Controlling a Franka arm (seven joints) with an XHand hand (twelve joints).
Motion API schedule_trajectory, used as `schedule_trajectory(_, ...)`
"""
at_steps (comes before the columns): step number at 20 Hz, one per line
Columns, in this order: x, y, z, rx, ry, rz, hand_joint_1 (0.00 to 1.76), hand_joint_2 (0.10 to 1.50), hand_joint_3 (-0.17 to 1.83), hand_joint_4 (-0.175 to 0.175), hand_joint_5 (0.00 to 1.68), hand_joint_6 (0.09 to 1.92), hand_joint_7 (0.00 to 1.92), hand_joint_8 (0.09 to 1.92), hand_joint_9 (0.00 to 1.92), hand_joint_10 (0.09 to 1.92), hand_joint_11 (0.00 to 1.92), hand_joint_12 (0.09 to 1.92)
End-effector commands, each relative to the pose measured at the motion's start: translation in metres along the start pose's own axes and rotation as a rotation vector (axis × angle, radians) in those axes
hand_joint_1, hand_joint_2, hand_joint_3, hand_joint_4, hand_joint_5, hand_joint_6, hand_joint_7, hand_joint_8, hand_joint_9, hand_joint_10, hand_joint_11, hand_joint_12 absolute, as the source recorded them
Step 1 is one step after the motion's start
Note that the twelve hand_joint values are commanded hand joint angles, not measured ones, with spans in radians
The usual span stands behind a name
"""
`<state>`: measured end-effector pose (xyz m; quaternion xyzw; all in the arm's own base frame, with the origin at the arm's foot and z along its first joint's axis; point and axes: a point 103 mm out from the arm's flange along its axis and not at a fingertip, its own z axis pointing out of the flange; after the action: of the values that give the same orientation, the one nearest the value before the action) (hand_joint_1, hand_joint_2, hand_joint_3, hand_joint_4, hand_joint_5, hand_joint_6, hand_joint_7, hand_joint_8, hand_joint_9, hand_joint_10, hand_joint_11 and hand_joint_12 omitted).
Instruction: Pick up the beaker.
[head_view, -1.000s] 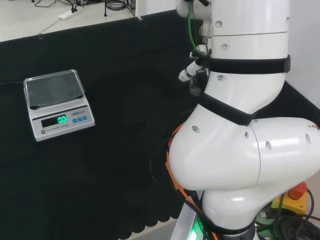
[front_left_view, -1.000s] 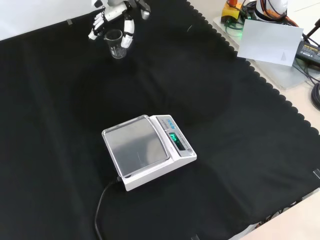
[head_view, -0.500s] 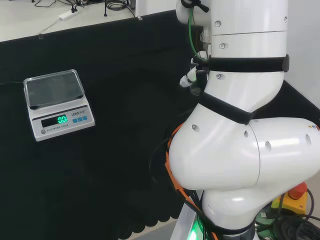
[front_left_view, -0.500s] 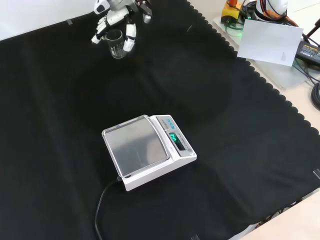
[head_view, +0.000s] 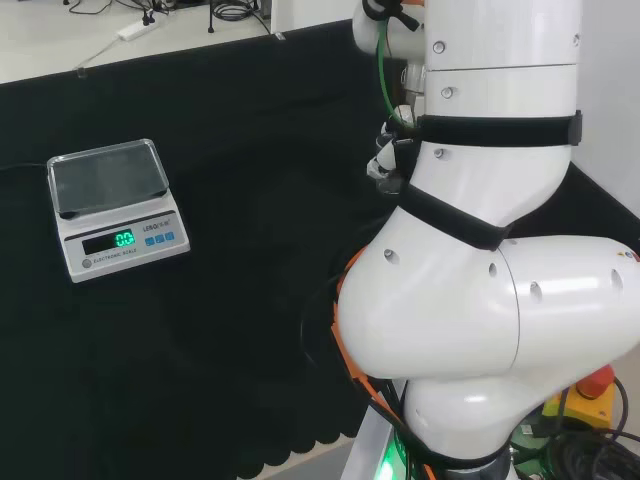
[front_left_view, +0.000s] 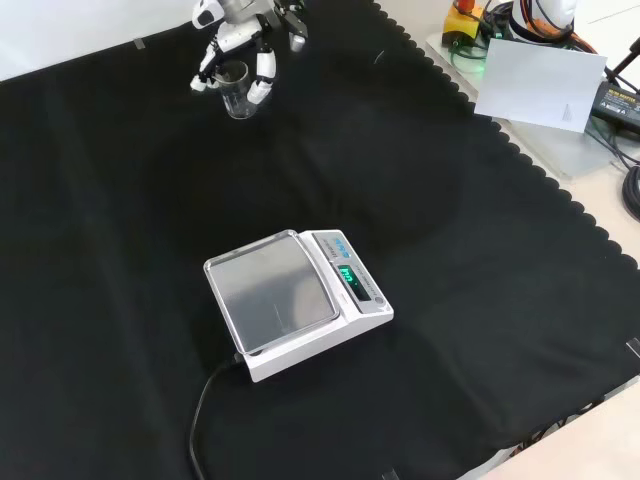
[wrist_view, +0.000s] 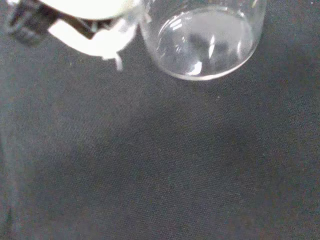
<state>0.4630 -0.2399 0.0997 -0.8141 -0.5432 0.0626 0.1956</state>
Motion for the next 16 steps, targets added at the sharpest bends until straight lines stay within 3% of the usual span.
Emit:
schedule_trajectory(1, 0.005, 0.001, 0.000, -0.065, 0.018, -0.002, 1.04, 0.53, 0.67, 0.000, 0.57, 0.57, 0.87, 0.73, 1.08, 0.61, 0.75, 1.22)
schedule_trajectory(2, 0.007, 0.000, 0.000, -0.077, 0.011, -0.003, 1.07, 0.53, 0.69, -0.002, 0.58, 0.84, 0.95, 0.73, 1.15, 0.58, 0.81, 1.20)
schedule_trajectory(4, 0.008, 0.000, 0.001, -0.079, 0.005, -0.002, 1.09, 0.53, 0.70, -0.003, 0.61, 0.95, 0.98, 0.74, 1.17, 0.57, 0.83, 1.20)
schedule_trajectory(16, 0.024, -0.014, -0.025, -0.106, -0.007, -0.022, 1.12, 0.54, 0.72, -0.011, 0.63, 1.04, 1.02, 0.76, 1.20, 0.57, 0.86, 1.19)
